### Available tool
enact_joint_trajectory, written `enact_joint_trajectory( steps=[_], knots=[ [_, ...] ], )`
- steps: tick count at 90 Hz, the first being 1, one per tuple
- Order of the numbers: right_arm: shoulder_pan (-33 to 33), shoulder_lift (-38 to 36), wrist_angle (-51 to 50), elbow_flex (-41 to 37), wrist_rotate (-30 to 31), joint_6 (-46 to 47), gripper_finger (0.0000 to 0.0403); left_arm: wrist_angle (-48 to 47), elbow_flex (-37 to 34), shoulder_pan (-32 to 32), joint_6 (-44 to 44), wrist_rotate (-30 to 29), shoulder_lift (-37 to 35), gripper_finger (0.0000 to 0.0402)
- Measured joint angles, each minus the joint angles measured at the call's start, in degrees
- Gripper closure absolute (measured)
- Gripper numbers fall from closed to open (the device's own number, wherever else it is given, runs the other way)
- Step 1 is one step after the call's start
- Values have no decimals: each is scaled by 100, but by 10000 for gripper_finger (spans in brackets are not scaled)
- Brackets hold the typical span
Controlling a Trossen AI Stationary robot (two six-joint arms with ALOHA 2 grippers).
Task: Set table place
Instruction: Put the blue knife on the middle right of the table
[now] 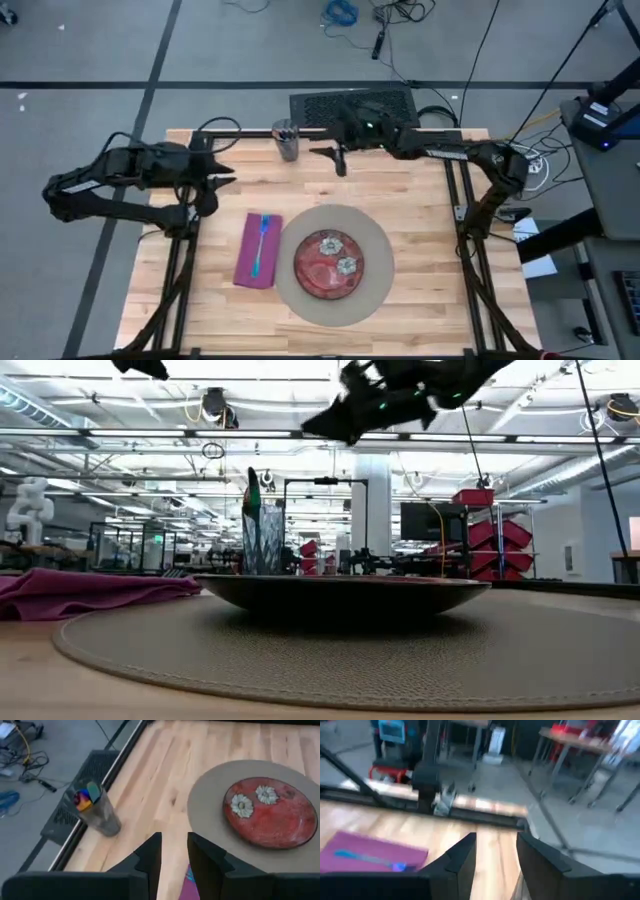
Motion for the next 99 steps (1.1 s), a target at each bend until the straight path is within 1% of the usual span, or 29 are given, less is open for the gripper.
enact_joint_trajectory(
  steps=[18, 39, 65, 69, 99],
  knots=[
    [52, 965, -424, 1013, -14, -156, 273, -71, -2, -187, -140, -58, 60, 321],
    [-3, 1530, -524, 1643, 26, -175, 273, -98, -4, -340, -286, -80, 87, 321],
    [-110, 1935, -484, 2002, 103, -160, 273, -91, -9, -441, -276, -198, 150, 321],
    [-122, 1949, -444, 2016, 185, -156, 273, -94, -11, -441, -266, -198, 161, 321],
    [-179, 2023, -333, 2023, 172, -160, 273, -56, -13, -443, -126, -198, 268, 321]
  ],
)
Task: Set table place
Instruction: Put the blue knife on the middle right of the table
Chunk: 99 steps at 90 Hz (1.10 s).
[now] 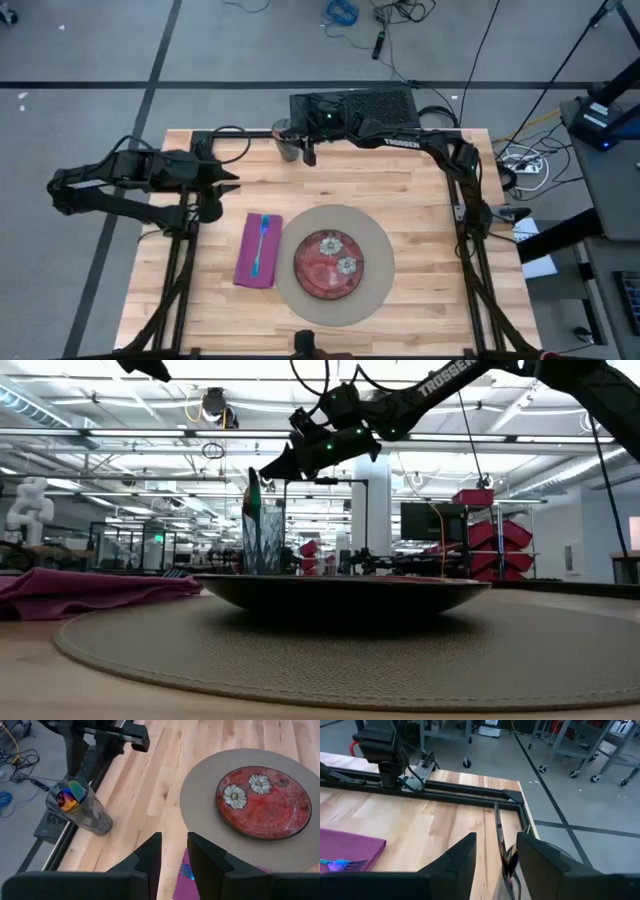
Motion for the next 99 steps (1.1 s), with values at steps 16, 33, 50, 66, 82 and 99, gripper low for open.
enact_joint_trajectory(
  steps=[16, 33, 50, 66, 82, 99],
  knots=[
    [4, 137, 150, 0, -7, 94, 273, 22, 0, 2, 22, 0, 131, 321],
    [2, 266, 432, 0, -9, 197, 273, 20, -2, 0, 20, 0, 227, 321],
    [2, 267, 604, -2, -13, 199, 273, 27, -2, 0, 25, 2, 240, 321],
    [2, 267, 637, -2, -13, 195, 281, 229, -2, 0, 116, 2, 240, 321],
    [2, 267, 636, -2, -13, 190, 323, 304, -2, 2, 138, 2, 240, 321],
    [2, 267, 635, -2, -13, 153, 363, 308, -2, 0, 138, 4, 240, 321]
  ],
)
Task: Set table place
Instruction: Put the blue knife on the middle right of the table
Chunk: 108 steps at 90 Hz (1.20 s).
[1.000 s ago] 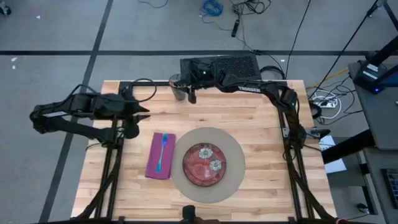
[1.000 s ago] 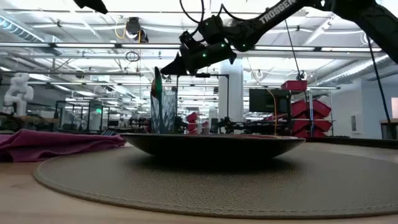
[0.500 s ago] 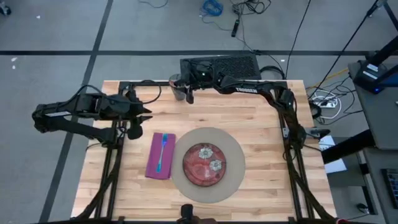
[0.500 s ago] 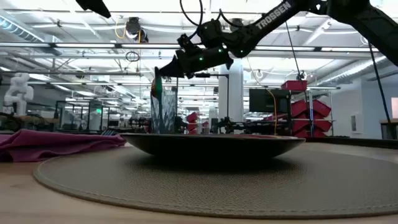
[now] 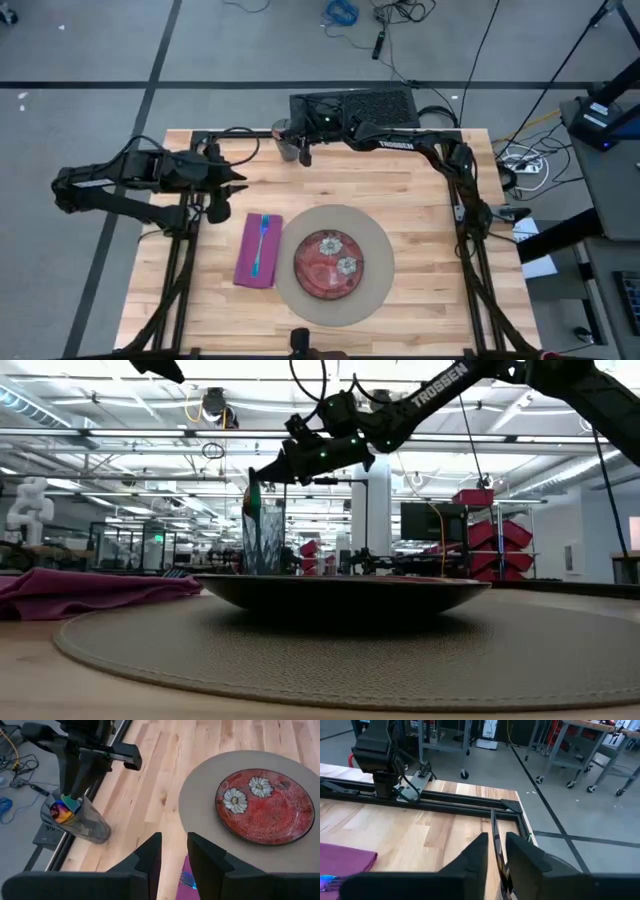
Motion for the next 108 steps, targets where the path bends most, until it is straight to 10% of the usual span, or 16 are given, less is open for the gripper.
enact_joint_trajectory(
  steps=[108],
  knots=[
    [39, 0, 468, -6, 28, 43, 403, 0, 0, 0, 2, 2, 0, 321]
  ],
)
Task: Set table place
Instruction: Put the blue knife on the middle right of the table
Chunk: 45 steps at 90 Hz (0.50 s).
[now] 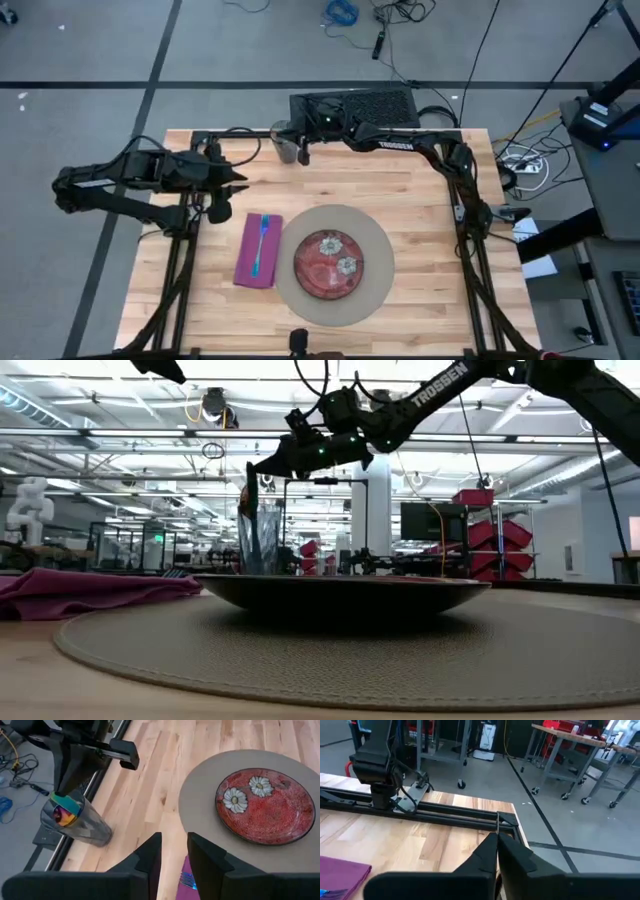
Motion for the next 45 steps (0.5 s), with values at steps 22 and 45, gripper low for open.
enact_joint_trajectory(
  steps=[22, 45],
  knots=[
    [19, -70, 189, -1, 29, -47, 403, -2, 0, 0, 2, 0, 0, 321],
    [44, -345, 178, -3, 123, -245, 403, -5, 0, 1, 2, 0, 0, 321]
  ],
)
